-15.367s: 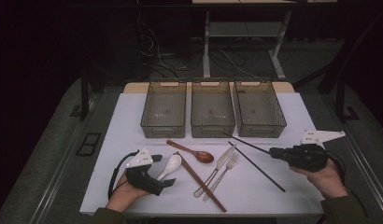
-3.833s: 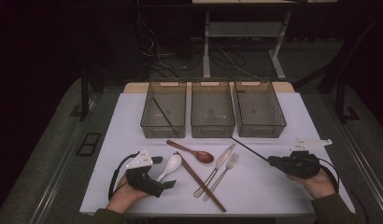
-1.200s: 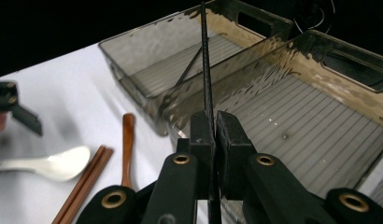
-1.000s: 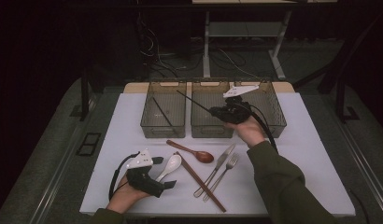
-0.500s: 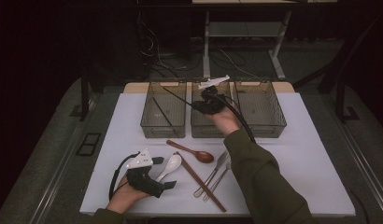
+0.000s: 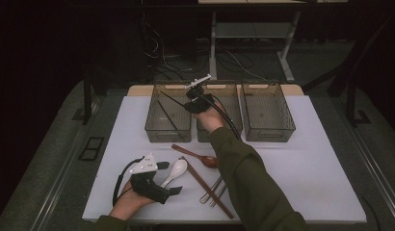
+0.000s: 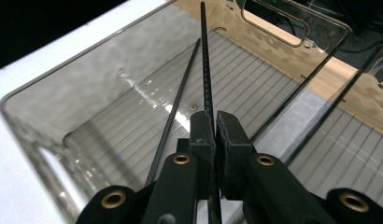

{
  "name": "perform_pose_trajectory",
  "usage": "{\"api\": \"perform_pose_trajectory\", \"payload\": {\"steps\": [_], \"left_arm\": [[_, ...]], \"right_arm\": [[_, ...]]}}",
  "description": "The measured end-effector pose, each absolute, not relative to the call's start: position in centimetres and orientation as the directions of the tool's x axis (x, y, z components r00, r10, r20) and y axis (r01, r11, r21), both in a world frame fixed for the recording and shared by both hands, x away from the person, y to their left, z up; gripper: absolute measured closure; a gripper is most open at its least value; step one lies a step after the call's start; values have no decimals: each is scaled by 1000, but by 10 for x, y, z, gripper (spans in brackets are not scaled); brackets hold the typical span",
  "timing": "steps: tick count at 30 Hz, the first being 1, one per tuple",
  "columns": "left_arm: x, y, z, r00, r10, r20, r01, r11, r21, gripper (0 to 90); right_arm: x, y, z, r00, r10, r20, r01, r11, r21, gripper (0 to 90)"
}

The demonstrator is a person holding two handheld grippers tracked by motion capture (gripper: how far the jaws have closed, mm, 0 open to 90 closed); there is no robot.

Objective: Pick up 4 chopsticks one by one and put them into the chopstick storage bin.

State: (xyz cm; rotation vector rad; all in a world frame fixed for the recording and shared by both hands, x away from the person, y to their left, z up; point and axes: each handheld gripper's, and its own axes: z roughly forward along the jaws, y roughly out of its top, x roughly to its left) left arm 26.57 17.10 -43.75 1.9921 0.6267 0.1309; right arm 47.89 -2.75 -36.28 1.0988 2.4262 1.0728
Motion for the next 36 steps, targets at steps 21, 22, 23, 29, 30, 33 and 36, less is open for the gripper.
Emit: {"api": "perform_pose_trajectory", "payload": {"steps": [21, 22, 23, 29, 30, 33, 36], "left_arm": [[266, 170, -437, 865, 474, -165, 367, -372, 852, 0], [266, 170, -437, 865, 474, -166, 367, -372, 852, 0], [265, 170, -437, 864, 475, -167, 369, -372, 852, 0], [265, 170, -438, 862, 477, -171, 374, -371, 850, 0], [265, 170, -438, 862, 477, -171, 374, -371, 850, 0], [265, 170, -438, 862, 478, -168, 371, -371, 851, 0], [265, 170, -438, 864, 478, -159, 365, -375, 852, 0]], "right_arm": [[484, -2, -371, -698, 713, 67, 542, 464, 701, 719], [484, -3, -370, -697, 714, 74, 544, 458, 703, 707], [484, -4, -369, -701, 709, 76, 541, 459, 705, 695], [479, -12, -361, -721, 684, 111, 526, 436, 730, 552], [478, -14, -359, -728, 677, 109, 518, 439, 734, 526], [473, -22, -355, -749, 652, 116, 499, 440, 746, 461], [467, -31, -349, -765, 632, 123, 486, 442, 754, 401]]}}
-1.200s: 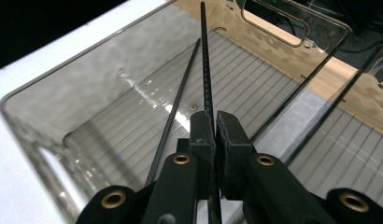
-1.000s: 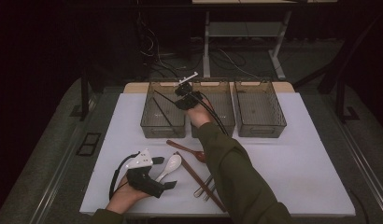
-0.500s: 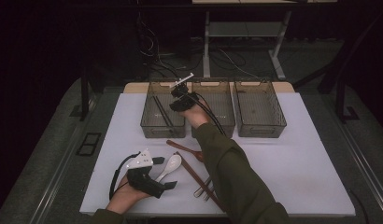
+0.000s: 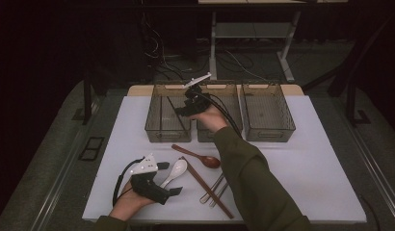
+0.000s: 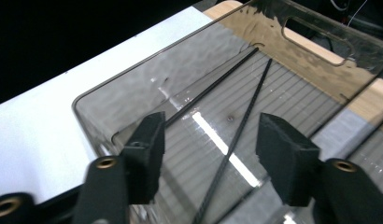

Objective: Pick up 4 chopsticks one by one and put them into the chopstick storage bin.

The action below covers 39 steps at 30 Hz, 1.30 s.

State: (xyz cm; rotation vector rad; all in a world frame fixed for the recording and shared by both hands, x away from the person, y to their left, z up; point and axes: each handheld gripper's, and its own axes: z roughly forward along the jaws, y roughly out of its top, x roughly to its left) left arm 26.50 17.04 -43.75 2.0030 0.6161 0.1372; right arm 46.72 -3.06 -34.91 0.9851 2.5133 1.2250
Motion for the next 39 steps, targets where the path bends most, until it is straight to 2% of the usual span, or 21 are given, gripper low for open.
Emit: {"api": "perform_pose_trajectory", "payload": {"steps": [5, 14, 21, 24, 28, 39], "left_arm": [[265, 170, -438, 863, 481, -157, 367, -382, 848, 0], [265, 169, -439, 860, 485, -160, 373, -383, 845, 0], [265, 170, -439, 860, 486, -158, 376, -392, 840, 0], [265, 170, -440, 857, 490, -160, 379, -389, 840, 0], [266, 170, -440, 856, 492, -160, 380, -387, 840, 0], [266, 170, -441, 853, 496, -162, 386, -390, 836, 0]], "right_arm": [[455, -52, -341, -780, 609, 145, 474, 424, 771, 321], [435, -97, -338, -769, 617, 164, 474, 379, 795, 266], [419, -126, -344, -774, 618, 138, 464, 406, 787, 221], [413, -140, -349, -767, 622, 157, 482, 398, 780, 200], [405, -161, -355, -756, 627, 187, 496, 363, 789, 199], [371, -203, -368, -733, 657, 179, 485, 320, 814, 198]]}}
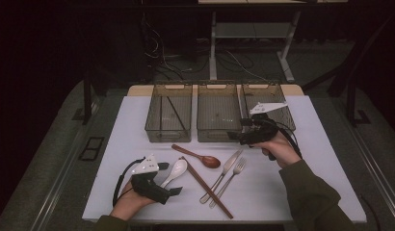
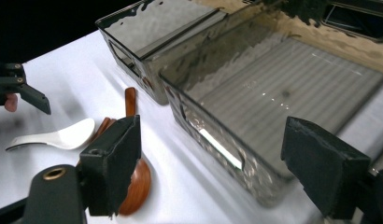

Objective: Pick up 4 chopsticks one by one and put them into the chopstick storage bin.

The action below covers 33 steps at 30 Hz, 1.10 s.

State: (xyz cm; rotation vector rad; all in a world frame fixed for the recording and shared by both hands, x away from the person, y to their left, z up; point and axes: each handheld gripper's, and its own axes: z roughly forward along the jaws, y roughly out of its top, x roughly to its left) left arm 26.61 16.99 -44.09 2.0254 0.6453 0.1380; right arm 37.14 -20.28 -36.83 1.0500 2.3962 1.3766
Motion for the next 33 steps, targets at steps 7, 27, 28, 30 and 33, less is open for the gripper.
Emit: {"api": "perform_pose_trajectory", "payload": {"steps": [7, 27, 28, 30, 33], "left_arm": [[266, 170, -441, 851, 499, -162, 387, -388, 836, 0], [264, 171, -436, 849, 507, -149, 377, -383, 843, 16], [264, 171, -436, 850, 506, -146, 373, -384, 845, 25], [264, 171, -434, 850, 506, -144, 369, -379, 849, 44], [264, 171, -432, 854, 501, -141, 362, -379, 851, 83]], "right_arm": [[347, -227, -383, -716, 678, 167, 484, 309, 819, 176], [294, -275, -418, -703, 690, 171, 482, 286, 828, 168], [292, -277, -420, -700, 693, 171, 482, 284, 829, 168], [287, -283, -423, -697, 697, 172, 483, 278, 831, 168], [279, -292, -429, -684, 707, 177, 482, 256, 838, 168]]}}
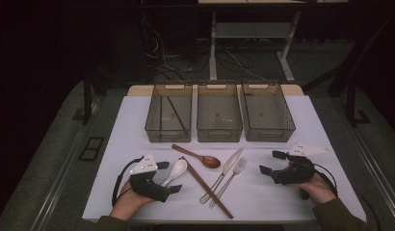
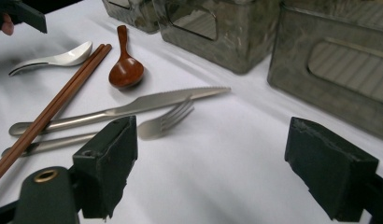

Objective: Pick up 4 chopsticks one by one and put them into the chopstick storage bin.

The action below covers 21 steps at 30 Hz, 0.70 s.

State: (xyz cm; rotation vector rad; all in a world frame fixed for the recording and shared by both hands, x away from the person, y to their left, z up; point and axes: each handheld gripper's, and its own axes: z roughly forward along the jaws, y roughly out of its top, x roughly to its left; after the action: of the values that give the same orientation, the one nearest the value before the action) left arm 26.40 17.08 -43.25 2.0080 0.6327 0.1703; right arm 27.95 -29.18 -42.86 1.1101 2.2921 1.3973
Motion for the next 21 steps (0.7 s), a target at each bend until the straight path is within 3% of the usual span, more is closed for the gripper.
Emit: {"api": "perform_pose_trajectory", "payload": {"steps": [7, 21], "left_arm": [[264, 162, -427, 878, 453, -152, 345, -380, 858, 250], [260, 116, -431, 941, 276, -194, 311, -490, 814, 765]], "right_arm": [[264, -304, -436, -674, 716, 184, 497, 255, 830, 168], [264, -297, -438, -695, 701, 163, 484, 288, 826, 168]]}}
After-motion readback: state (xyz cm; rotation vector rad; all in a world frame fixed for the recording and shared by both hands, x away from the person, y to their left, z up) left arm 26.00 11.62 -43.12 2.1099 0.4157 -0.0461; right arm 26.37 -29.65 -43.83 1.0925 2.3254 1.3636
